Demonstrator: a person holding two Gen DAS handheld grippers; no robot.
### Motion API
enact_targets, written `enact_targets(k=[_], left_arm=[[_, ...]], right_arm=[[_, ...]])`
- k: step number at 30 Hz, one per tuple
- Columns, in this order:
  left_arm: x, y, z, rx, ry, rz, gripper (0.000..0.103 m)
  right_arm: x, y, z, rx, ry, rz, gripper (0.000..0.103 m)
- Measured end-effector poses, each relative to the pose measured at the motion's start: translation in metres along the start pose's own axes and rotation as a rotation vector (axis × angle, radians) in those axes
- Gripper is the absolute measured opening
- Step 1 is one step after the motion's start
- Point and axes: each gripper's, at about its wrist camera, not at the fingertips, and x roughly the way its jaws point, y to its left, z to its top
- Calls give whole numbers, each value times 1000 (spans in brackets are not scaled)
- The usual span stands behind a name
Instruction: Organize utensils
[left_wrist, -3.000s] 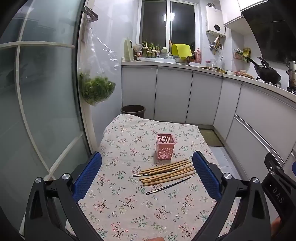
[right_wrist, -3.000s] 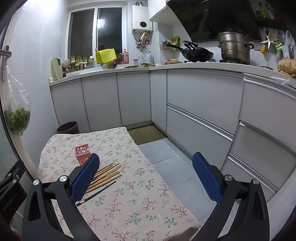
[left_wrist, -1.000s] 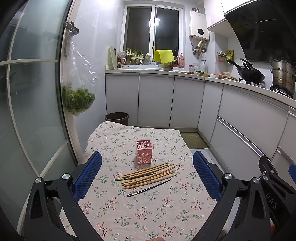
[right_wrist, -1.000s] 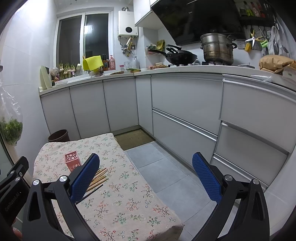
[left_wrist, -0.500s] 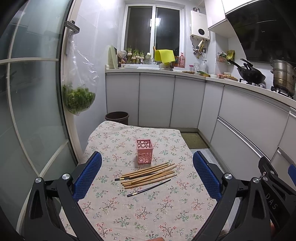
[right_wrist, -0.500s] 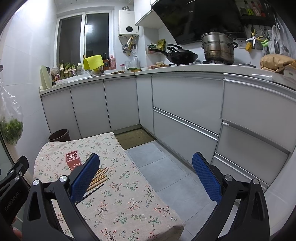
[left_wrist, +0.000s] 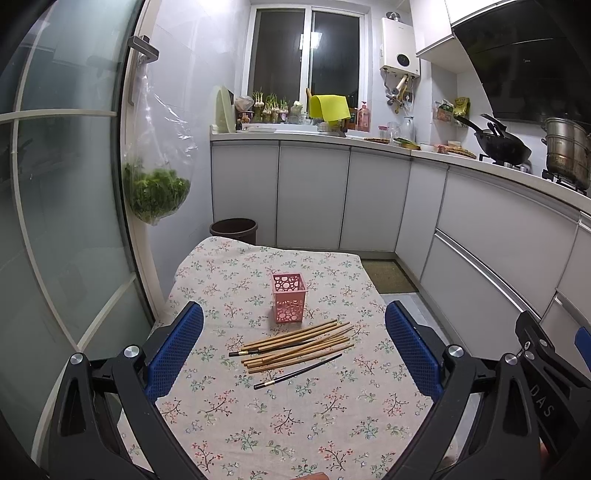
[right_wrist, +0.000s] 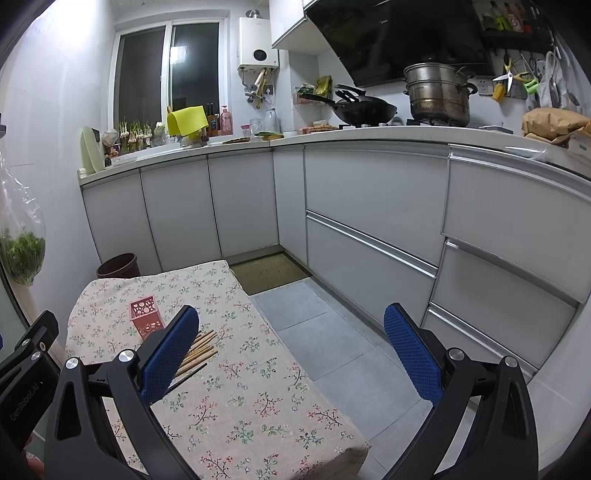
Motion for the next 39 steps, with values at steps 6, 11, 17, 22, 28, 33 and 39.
enact_targets(k=[6,11,17,22,28,33,39], left_arm=[[1,0,-1,-1,2,0,95],[13,6,1,0,17,7,96],[105,3,38,66,291,-310,96],[243,-56,38,275,689,-402,96],[363,-98,-1,356,975,-456,96],[429,-117,-26,506,1045,-394,91],[470,-117,-37,592,1061,-349,78]], right_arm=[[1,1,-1,-4,2,-1,98],[7,-4,0,27,24,-18,98],[58,-34,-14,202,198,-22,98],[121,-34,-39,234,318,-13,98],[199,-22,-68,238,489,43,98],[226,-20,-76,308,595,155,98],[235,-8,-68,314,598,235,98]])
